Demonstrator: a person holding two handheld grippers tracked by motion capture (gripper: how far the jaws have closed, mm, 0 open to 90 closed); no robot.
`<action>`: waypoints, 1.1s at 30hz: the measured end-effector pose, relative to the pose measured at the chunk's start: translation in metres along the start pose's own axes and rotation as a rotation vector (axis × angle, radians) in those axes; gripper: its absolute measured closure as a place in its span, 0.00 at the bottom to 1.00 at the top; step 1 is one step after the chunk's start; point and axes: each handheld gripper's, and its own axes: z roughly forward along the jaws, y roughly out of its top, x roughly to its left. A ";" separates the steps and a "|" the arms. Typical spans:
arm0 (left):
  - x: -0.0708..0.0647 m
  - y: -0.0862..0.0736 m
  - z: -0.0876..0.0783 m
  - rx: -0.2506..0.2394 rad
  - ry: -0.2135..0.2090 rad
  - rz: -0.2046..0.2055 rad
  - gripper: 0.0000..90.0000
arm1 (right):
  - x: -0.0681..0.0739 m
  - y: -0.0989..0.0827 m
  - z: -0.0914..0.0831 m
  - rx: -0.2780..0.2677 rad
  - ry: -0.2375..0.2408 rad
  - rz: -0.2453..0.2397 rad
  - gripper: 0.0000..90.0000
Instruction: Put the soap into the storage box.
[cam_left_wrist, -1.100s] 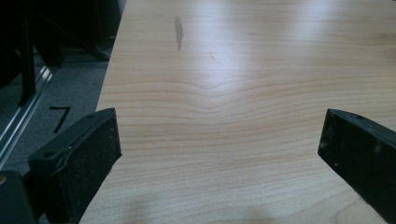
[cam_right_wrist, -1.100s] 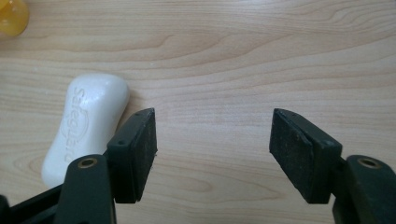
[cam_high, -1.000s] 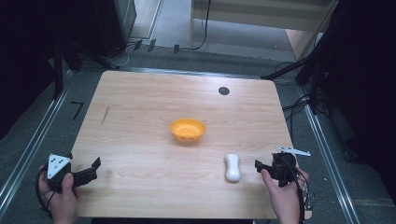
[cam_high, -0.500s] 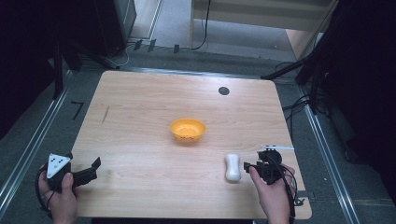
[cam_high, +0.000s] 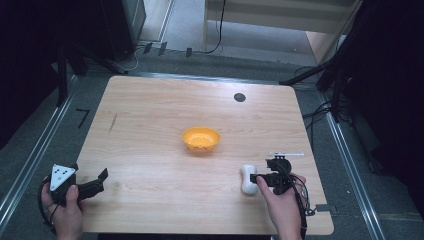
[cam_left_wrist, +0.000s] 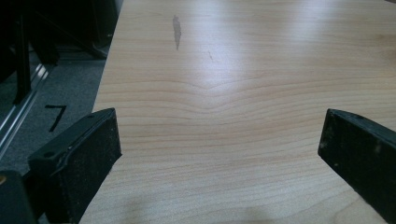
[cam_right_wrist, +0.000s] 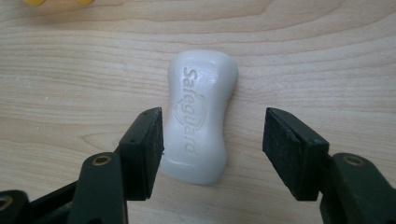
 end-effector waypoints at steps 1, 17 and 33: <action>0.000 0.000 0.000 0.000 0.000 0.000 0.00 | 0.003 0.001 0.003 0.006 -0.001 0.006 0.44; 0.001 0.000 0.000 0.002 -0.011 -0.012 0.00 | 0.023 0.010 0.027 0.064 -0.047 -0.027 0.45; 0.001 0.000 0.001 0.003 -0.013 -0.010 0.00 | 0.025 0.011 0.050 0.120 -0.107 -0.043 0.50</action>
